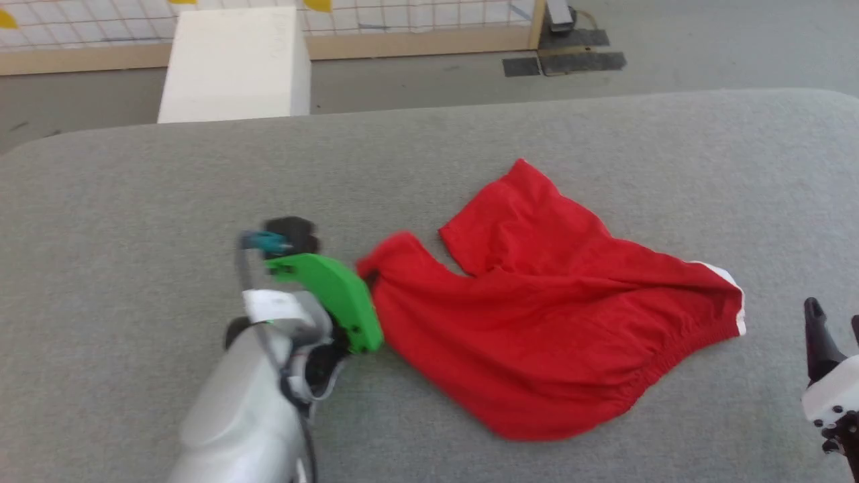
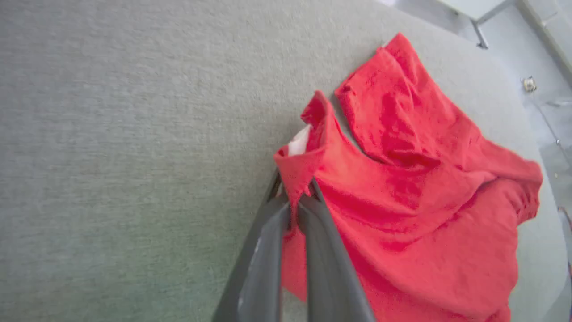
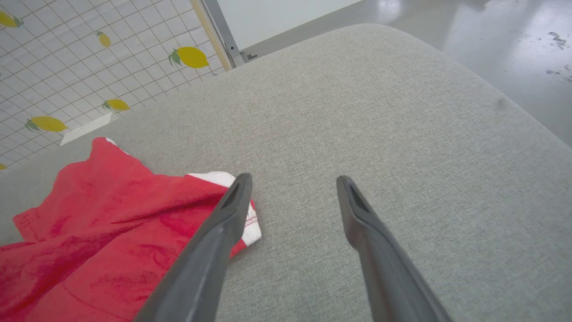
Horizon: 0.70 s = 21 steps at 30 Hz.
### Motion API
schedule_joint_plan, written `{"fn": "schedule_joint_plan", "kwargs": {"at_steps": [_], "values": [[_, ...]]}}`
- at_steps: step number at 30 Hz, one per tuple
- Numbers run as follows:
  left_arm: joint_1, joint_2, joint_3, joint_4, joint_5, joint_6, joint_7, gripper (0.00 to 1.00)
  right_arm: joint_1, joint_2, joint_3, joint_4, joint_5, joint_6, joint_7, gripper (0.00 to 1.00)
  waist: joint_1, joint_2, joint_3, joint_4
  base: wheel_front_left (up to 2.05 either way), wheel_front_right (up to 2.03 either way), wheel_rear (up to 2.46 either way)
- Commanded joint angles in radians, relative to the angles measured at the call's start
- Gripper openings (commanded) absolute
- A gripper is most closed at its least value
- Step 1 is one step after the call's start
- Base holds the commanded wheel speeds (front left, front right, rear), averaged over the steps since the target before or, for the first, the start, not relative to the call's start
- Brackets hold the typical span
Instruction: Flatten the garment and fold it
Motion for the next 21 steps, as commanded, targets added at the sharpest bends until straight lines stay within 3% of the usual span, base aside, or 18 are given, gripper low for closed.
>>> {"fn": "schedule_joint_plan", "kwargs": {"at_steps": [1, 7, 13, 21], "values": [[0.03, 0.015, 0.035, -0.029, -0.017, 0.013, -0.035, 0.0, 0.012, 0.001, 0.007, 0.003, 0.004, -0.001, -0.003, 1.0, 0.0, -0.0001, -0.03, 0.04, 0.0, 0.0, 0.0], [0.212, 0.077, 0.166, -0.204, -0.067, 0.1, -0.101, 0.0, 0.032, 0.001, 0.039, 0.01, 0.01, -0.001, 0.004, 1.0, 0.0, -0.0001, -0.062, 0.119, 0.0, 0.0, 0.0], [0.525, 0.114, 0.217, -0.433, -0.109, 0.237, -0.022, 0.0, 0.034, 0.001, 0.073, 0.007, 0.01, -0.001, 0.011, 1.0, 0.0, -0.0001, -0.058, 0.218, 0.0, 0.0, 0.0], [0.749, 0.107, 0.177, -0.56, -0.259, 0.276, 0.206, 0.0, 0.028, 0.001, 0.112, 0.028, 0.011, -0.001, 0.012, 1.0, 0.0, -0.0001, -0.06, 0.284, 0.0, 0.0, 0.0]]}}
